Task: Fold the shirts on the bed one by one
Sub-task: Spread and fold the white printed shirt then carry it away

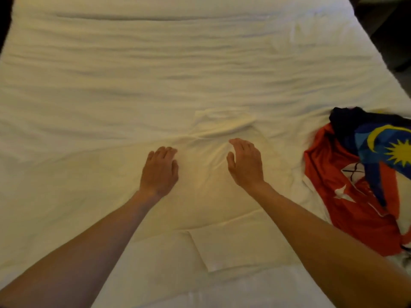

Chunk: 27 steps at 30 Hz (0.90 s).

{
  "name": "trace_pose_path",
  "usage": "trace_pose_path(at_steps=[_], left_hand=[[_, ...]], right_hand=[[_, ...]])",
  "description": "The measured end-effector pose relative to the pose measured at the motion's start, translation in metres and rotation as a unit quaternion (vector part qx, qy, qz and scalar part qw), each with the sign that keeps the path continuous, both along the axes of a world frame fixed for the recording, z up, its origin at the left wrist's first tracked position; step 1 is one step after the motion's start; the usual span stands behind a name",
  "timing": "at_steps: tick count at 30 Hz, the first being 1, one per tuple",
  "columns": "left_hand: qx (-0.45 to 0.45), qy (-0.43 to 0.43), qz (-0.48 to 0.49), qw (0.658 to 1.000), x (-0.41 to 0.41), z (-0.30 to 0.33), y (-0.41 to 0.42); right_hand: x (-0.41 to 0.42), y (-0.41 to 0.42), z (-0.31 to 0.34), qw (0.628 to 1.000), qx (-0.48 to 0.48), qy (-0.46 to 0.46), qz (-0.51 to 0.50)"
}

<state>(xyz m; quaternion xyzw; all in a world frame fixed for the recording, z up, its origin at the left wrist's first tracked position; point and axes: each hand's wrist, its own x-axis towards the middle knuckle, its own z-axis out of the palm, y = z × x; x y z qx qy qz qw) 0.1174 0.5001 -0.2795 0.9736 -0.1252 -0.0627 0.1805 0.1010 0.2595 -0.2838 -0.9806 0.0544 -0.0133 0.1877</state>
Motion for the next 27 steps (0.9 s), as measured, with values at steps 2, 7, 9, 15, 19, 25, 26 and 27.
trace_pose_path(at_steps=[2, 7, 9, 15, 19, 25, 26, 27], left_hand=[[-0.005, 0.002, 0.008, 1.0, 0.034, 0.006, -0.007], [0.045, 0.051, 0.001, 0.998, 0.078, 0.002, -0.012], [0.082, 0.08, 0.006, 0.993, 0.085, -0.004, -0.01], [0.19, 0.093, -0.031, 0.977, 0.094, -0.021, 0.008], [0.163, 0.067, -0.039, 0.984, 0.095, -0.016, 0.019], [-0.001, -0.146, -0.056, 0.988, 0.041, -0.006, 0.033], [-0.006, -0.169, -0.072, 0.983, 0.027, -0.008, 0.038], [-0.009, -0.182, -0.093, 0.979, 0.013, -0.012, 0.042]], right_hand=[[0.043, -0.007, 0.009, 0.999, -0.016, 0.009, 0.035], [0.114, -0.003, 0.012, 0.991, -0.002, 0.051, 0.125], [0.133, 0.003, 0.007, 0.981, -0.049, 0.113, 0.149], [0.156, 0.011, -0.018, 0.935, -0.262, 0.167, 0.169], [0.155, 0.008, -0.014, 0.935, -0.285, 0.132, 0.162], [0.07, -0.017, 0.012, 0.974, -0.127, -0.156, 0.108], [0.045, -0.021, 0.012, 0.972, -0.11, -0.188, 0.093], [0.018, -0.024, 0.01, 0.973, -0.104, -0.189, 0.088]])
